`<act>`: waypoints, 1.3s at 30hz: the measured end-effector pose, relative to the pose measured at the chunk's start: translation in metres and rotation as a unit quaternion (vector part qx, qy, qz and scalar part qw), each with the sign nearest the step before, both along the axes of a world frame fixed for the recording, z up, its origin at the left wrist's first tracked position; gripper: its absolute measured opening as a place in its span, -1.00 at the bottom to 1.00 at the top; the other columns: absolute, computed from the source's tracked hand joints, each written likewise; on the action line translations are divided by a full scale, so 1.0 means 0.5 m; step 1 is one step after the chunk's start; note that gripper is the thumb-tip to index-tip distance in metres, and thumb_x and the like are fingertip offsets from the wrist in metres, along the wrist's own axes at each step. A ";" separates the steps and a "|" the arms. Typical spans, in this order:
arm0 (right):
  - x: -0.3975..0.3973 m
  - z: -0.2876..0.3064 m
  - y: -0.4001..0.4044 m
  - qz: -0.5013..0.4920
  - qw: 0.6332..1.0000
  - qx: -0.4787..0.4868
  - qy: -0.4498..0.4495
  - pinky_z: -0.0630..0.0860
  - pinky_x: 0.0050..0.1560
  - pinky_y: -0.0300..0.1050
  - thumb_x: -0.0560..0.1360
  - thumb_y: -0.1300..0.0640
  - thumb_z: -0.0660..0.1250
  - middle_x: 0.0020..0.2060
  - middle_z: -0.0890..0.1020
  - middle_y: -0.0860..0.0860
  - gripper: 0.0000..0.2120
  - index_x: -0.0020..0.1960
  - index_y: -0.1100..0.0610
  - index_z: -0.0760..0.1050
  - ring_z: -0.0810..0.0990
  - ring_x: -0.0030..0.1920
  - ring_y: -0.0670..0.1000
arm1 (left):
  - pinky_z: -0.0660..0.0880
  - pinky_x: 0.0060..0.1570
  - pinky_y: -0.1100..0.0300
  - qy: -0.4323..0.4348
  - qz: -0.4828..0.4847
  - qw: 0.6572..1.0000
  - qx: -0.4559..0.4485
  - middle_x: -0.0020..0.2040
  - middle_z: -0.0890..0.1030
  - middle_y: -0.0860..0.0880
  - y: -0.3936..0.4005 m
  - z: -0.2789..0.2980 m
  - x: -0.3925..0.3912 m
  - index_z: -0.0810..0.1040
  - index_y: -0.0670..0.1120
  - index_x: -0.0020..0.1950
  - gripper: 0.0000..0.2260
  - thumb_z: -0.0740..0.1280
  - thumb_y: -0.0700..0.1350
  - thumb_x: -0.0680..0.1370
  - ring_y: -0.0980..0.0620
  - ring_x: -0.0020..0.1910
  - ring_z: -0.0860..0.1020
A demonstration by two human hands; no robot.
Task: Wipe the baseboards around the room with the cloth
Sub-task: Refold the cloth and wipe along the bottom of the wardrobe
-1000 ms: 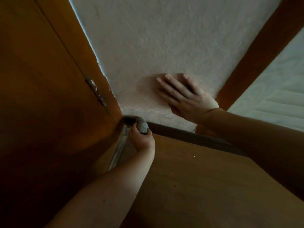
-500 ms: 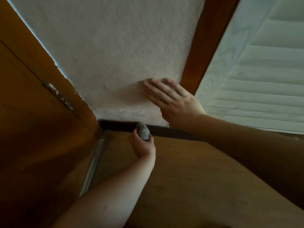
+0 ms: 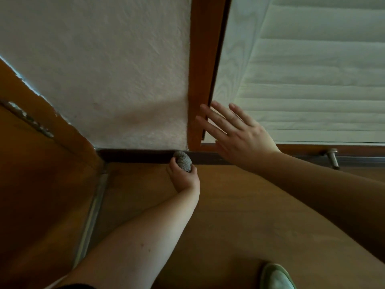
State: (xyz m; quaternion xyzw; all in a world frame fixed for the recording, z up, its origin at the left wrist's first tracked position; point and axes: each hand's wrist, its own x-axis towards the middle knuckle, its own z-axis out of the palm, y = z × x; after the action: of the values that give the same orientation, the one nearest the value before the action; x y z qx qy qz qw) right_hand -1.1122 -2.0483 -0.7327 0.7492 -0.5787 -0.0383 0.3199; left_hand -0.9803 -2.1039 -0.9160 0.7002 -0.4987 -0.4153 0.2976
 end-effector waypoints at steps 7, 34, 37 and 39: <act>-0.044 -0.062 0.092 -0.090 0.979 0.105 -0.152 0.13 0.55 0.17 0.57 0.09 0.28 0.51 0.34 0.16 -0.45 0.53 0.15 0.31 0.22 0.55 0.19 | 0.45 0.28 0.07 -0.042 -0.156 0.985 -0.059 0.37 0.46 -0.08 0.015 0.004 0.024 0.42 -0.07 0.42 -0.47 0.50 -0.09 0.48 -0.09 0.35 0.47; 0.011 -0.139 0.107 -0.267 0.511 0.137 -0.806 0.57 -0.18 -0.40 0.51 -0.08 0.43 0.07 0.57 -0.15 -0.45 0.42 -0.04 0.34 0.59 0.03 -0.18 | 0.35 0.40 0.30 0.005 -0.498 0.847 -0.184 0.37 0.40 0.15 0.007 0.179 0.087 0.41 0.10 0.40 -0.56 0.28 -0.27 0.57 0.41 0.32 0.31; -0.011 -0.128 0.121 -0.275 0.601 0.150 -0.736 0.52 -0.24 -0.42 0.43 -0.09 0.51 0.02 0.52 -0.21 -0.46 0.29 -0.07 0.33 0.57 -0.04 -0.23 | 0.49 0.24 0.28 0.010 -0.482 0.853 -0.202 0.28 0.40 0.21 -0.034 0.208 0.087 0.39 0.16 0.36 -0.68 0.29 -0.06 0.62 0.39 0.20 0.41; -0.014 -0.122 0.129 -0.246 0.632 0.171 -0.715 0.57 -0.16 -0.38 0.38 -0.04 0.55 0.07 0.49 -0.21 -0.47 0.23 -0.12 0.35 0.59 -0.01 -0.20 | 0.36 0.26 0.29 -0.010 -0.532 0.830 -0.166 0.39 0.32 0.23 -0.060 0.224 0.086 0.22 0.29 0.48 -0.51 0.31 0.11 0.59 0.31 0.32 0.33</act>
State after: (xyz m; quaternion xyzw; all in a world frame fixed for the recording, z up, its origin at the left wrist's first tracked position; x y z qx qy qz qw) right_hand -1.1194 -1.9839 -0.7937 0.4129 -0.7721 0.3341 -0.3491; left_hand -0.9375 -2.1339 -0.8039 0.2702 -0.8587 -0.4132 0.1376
